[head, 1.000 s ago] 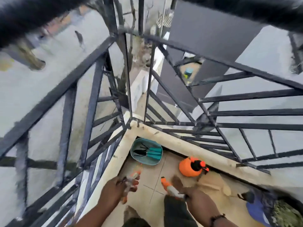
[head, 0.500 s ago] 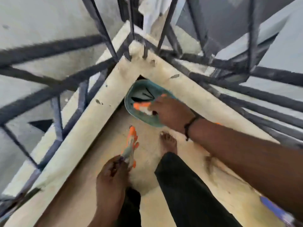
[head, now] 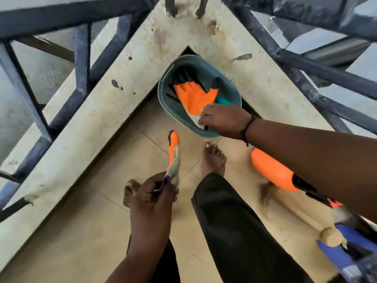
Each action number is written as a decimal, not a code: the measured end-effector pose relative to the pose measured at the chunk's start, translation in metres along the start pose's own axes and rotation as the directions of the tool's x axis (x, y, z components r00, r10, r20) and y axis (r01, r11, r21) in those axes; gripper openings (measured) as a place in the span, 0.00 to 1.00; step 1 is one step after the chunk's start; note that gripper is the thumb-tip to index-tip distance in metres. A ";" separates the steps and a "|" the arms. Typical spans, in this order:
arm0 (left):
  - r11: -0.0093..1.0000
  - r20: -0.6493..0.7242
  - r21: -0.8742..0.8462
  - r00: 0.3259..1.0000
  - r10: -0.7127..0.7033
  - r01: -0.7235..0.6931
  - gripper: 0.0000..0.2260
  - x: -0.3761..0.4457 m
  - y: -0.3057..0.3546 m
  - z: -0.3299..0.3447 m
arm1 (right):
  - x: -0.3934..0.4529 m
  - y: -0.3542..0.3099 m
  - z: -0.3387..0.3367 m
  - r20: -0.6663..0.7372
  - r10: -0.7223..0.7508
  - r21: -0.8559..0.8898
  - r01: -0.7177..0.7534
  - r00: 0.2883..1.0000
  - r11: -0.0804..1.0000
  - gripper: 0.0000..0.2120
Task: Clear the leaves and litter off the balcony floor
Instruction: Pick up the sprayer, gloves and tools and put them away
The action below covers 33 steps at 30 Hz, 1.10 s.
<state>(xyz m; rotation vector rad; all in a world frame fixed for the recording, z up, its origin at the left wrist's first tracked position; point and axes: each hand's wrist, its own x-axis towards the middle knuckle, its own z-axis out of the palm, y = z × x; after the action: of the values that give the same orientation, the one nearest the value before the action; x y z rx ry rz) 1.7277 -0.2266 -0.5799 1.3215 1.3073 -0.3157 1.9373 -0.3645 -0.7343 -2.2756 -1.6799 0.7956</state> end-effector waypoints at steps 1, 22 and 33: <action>1.000 -0.002 -0.008 1.000 0.006 -0.006 0.04 -0.001 0.000 0.000 | -0.003 -0.001 0.000 0.047 0.019 -0.006 -0.019 0.999 1.000 0.16; 0.971 0.042 0.081 0.974 0.223 -0.226 0.02 0.002 -0.012 -0.002 | -0.018 0.041 -0.001 0.147 -0.089 -0.171 0.114 0.985 0.979 0.16; 0.894 0.119 0.287 0.939 0.323 -0.344 0.07 0.008 -0.006 0.002 | -0.008 0.017 0.024 0.111 0.187 -0.457 -0.117 0.976 0.882 0.21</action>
<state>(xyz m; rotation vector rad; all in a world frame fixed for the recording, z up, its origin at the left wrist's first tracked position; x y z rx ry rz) 1.7265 -0.2264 -0.5906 1.7530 0.9740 -0.3263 1.9372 -0.3809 -0.7598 -2.7470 -1.9373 0.6814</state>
